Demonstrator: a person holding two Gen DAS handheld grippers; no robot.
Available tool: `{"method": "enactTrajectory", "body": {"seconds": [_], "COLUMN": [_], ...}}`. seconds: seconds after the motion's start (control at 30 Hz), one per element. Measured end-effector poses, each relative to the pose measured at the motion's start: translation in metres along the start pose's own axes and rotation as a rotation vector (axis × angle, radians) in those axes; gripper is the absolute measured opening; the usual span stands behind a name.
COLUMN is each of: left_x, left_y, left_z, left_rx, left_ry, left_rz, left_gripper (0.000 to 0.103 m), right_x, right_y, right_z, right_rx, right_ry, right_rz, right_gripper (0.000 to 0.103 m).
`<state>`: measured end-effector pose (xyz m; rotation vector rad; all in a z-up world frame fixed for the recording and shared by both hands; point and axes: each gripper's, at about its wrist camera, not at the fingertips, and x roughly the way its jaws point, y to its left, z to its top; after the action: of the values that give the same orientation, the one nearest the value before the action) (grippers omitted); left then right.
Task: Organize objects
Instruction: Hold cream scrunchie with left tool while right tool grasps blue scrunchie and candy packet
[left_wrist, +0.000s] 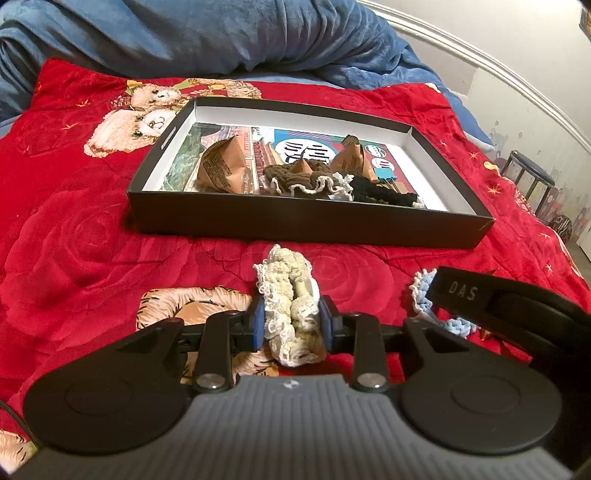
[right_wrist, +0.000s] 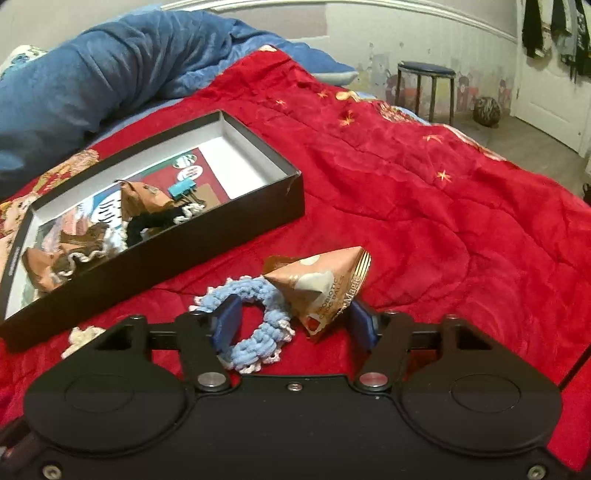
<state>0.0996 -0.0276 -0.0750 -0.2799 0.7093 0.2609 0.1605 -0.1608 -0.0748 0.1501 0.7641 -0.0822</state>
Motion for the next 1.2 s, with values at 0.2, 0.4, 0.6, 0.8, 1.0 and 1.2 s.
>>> {"method": "enactTrajectory", "body": {"seconds": [0.2, 0.4, 0.6, 0.8, 1.0, 1.2], "left_x": [0.001, 0.001, 0.000, 0.000, -0.007, -0.027], "left_y": [0.000, 0.003, 0.004, 0.009, 0.020, 0.025], "left_z": [0.001, 0.002, 0.003, 0.006, 0.014, 0.032], "left_rx": [-0.009, -0.022, -0.020, -0.041, -0.095, -0.052], "left_ry": [0.004, 0.007, 0.011, 0.020, 0.005, -0.115], "left_rz": [-0.002, -0.009, -0.013, -0.045, -0.057, -0.063], "left_gripper": [0.038, 0.038, 0.031, 0.024, 0.024, 0.024], "right_x": [0.002, -0.004, -0.014, -0.024, -0.036, -0.046], "right_y": [0.003, 0.004, 0.002, 0.002, 0.001, 0.007], "right_z": [0.000, 0.001, 0.002, 0.004, 0.010, 0.019], "right_rx": [-0.017, -0.018, 0.003, 0.013, 0.063, 0.086], "right_ry": [-0.007, -0.035, -0.065, -0.091, -0.109, -0.137], "right_rz": [-0.012, 0.003, 0.031, 0.077, 0.146, 0.236], "right_gripper": [0.024, 0.021, 0.019, 0.019, 0.019, 0.019]}}
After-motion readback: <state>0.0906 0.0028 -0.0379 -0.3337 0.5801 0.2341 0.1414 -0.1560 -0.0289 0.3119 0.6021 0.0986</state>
